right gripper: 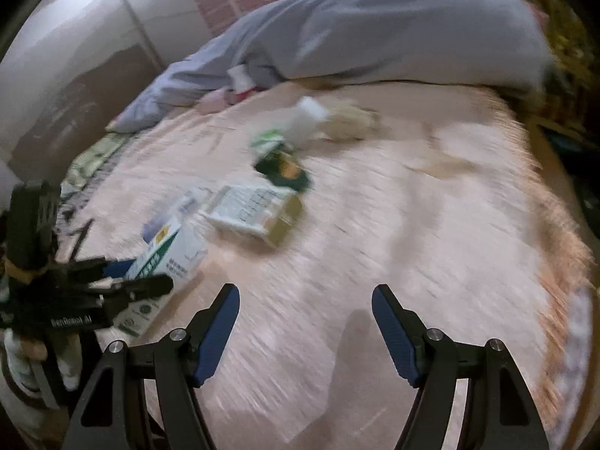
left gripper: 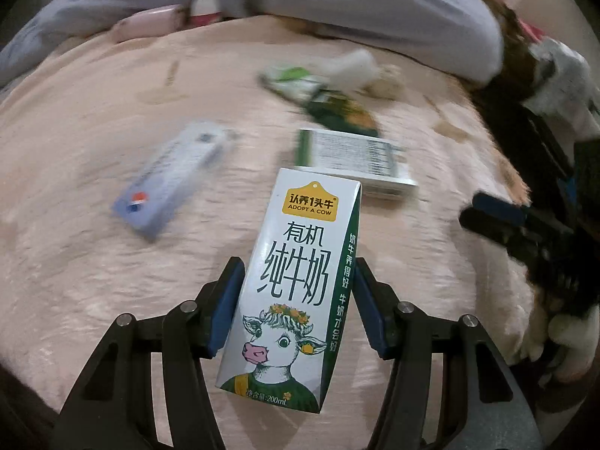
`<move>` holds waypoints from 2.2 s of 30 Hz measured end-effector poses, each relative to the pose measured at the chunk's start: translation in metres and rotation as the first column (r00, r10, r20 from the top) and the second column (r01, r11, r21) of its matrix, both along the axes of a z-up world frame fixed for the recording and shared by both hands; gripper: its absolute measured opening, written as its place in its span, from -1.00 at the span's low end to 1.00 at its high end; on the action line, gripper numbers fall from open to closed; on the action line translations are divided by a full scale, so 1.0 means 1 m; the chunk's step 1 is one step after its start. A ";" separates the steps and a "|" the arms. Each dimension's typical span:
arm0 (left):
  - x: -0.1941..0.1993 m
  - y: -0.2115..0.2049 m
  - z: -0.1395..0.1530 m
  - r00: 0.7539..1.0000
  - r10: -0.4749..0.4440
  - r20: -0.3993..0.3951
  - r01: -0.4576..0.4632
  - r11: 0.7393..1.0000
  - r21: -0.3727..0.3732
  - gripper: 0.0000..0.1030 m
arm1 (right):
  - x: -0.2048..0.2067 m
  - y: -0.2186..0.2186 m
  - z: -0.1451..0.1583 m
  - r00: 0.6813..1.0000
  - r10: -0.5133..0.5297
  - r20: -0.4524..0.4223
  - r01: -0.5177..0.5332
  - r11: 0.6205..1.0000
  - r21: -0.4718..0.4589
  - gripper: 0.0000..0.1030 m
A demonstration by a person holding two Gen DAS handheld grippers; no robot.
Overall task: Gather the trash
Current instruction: 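Grasp the green-white milk carton with the left gripper while right grasps the medicine box, then carry the milk carton and medicine box to the bucket and open both grippers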
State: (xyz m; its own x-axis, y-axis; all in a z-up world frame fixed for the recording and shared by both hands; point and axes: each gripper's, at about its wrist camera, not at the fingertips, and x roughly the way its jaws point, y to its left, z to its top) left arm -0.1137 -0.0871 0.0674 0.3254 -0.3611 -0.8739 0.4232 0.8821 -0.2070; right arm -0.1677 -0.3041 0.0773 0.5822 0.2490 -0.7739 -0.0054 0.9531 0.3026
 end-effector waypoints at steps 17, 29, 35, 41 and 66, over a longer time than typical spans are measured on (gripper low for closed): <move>0.014 0.033 -0.010 0.995 0.102 -0.012 -0.102 0.995 -0.016 0.10 | 0.093 0.027 -0.027 0.991 0.025 -0.131 -0.045 0.988 -0.150 0.37; 0.013 0.046 -0.004 0.988 0.155 0.003 -0.155 0.988 -0.026 0.10 | 0.089 0.093 -0.016 0.983 0.179 -0.048 -0.182 0.981 -0.068 0.36; 0.007 0.043 -0.001 0.988 0.152 0.009 -0.152 0.988 -0.030 0.10 | 0.089 0.107 -0.037 0.981 0.186 -0.063 -0.192 0.976 -0.102 0.00; 0.000 0.032 0.004 0.991 0.134 0.008 -0.133 0.990 -0.054 0.10 | 0.060 0.097 -0.015 0.984 0.174 -0.030 -0.177 0.966 -0.190 -0.01; -0.050 -0.078 0.033 0.996 -0.066 0.053 0.071 0.992 -0.101 0.10 | -0.060 0.004 0.039 0.995 -0.051 0.090 0.069 0.974 -0.214 -0.01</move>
State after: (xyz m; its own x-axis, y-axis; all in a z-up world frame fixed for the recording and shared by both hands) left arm -0.1632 -0.1655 0.1004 0.3382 -0.4715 -0.8144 0.4940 0.8255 -0.2728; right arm -0.2277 -0.2999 0.1167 0.6561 0.0432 -0.7535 0.0372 0.9953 0.0894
